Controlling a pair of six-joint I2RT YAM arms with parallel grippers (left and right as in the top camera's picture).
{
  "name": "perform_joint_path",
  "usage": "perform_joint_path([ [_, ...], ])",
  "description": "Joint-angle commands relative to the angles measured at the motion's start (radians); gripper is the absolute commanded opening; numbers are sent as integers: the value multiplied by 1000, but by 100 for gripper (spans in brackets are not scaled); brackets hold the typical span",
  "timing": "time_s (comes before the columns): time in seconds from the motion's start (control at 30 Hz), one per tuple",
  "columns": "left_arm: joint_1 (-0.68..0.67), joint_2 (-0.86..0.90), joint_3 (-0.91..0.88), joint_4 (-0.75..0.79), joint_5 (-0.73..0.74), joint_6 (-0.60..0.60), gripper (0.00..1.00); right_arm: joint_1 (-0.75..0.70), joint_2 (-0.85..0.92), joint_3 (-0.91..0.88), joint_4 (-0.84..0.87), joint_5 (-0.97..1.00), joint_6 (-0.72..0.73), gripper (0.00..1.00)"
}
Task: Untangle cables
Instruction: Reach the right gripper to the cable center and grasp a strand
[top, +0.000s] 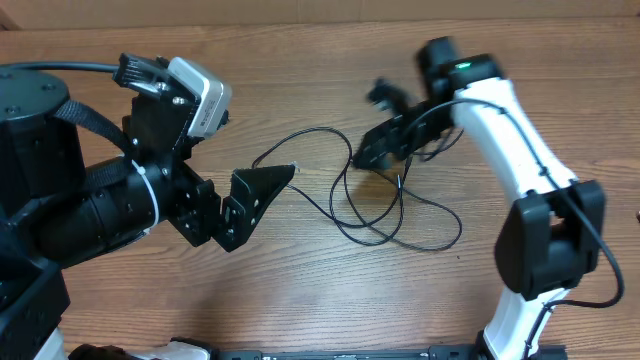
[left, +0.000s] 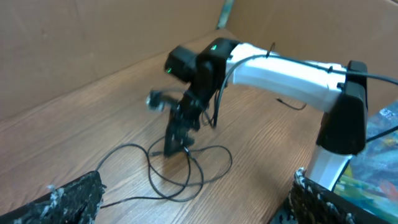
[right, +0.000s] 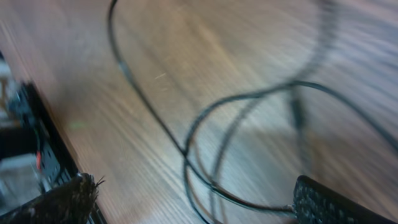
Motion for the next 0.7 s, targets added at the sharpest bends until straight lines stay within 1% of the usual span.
perform_joint_path([
  [0.0,8,-11,3,-2,-24,-31,96,100,-8,17,2,85,-21,100],
  [0.13,8,-19,3,-2,-18,-34,97,209,-7,3,43,191,-3,100],
  [0.2,8,-23,3,-2,1,-34,98,253,-1,-7,105,240,53,100],
  [0.3,8,-28,3,-2,7,-35,98,299,23,-10,204,256,137,100],
  [0.43,8,-29,3,-2,7,-34,99,327,67,-10,323,314,286,100],
  [0.53,8,-37,3,-2,6,-34,100,327,109,-10,343,286,325,100],
  [0.67,8,-42,3,-2,6,-34,100,330,159,-10,309,271,349,100],
])
